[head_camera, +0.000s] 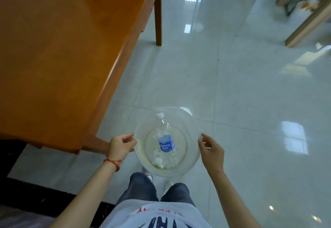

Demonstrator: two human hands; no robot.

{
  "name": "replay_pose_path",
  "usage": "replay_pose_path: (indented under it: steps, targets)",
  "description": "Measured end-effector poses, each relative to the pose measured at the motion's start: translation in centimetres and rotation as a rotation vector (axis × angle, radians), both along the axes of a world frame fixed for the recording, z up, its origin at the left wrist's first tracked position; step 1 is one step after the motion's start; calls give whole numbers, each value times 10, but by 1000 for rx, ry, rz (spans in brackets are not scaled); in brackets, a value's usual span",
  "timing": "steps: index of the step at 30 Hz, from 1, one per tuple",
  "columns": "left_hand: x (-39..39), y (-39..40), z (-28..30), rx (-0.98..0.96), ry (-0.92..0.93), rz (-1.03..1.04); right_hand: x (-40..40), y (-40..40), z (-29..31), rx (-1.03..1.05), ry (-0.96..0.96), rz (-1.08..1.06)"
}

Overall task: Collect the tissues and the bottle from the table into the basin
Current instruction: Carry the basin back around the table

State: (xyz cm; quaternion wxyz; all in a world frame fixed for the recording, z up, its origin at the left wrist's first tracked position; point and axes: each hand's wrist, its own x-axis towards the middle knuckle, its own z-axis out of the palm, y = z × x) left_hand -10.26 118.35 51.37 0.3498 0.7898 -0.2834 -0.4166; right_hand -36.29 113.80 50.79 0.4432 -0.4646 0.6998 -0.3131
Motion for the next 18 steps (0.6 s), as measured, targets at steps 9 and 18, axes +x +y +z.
replay_pose_path:
  steps: [9,18]
  targets:
    - [46,-100,-14,-15,-15,-142,37,-72,-2,4,47,-135]
    - [78,-210,-6,-65,-45,-212,67,-161,5,-32,32,-172]
